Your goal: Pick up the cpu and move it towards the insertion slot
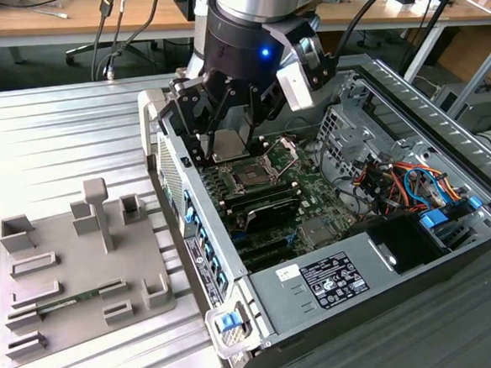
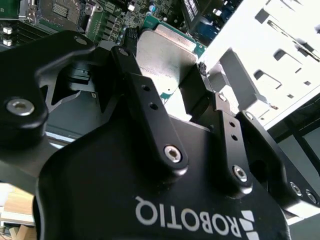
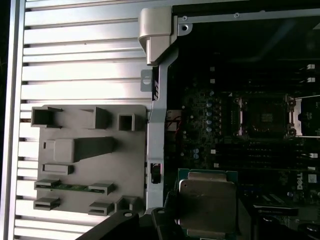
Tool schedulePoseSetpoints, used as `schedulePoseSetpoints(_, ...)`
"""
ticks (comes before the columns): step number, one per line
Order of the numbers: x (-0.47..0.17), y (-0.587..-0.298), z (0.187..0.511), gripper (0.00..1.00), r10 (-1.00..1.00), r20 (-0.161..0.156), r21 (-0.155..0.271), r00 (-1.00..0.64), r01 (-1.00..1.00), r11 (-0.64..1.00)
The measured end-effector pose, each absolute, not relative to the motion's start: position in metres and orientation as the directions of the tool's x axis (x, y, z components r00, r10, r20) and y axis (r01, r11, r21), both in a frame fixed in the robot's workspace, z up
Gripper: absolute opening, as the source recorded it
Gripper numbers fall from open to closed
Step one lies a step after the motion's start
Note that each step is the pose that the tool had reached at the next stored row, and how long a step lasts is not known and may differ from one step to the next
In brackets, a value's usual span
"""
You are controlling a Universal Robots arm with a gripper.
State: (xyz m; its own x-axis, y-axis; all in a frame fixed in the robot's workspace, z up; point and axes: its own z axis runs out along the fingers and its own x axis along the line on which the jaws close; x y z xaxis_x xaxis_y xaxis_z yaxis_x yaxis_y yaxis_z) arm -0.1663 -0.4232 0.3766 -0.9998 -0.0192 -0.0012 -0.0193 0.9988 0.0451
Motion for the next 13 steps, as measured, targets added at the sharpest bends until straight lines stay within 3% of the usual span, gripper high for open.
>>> schedulePoseSetpoints(13,-0.151,-0.423,0.377,0.55,-0.019,-0.001,0.045,-1.000,-0.019,0.999)
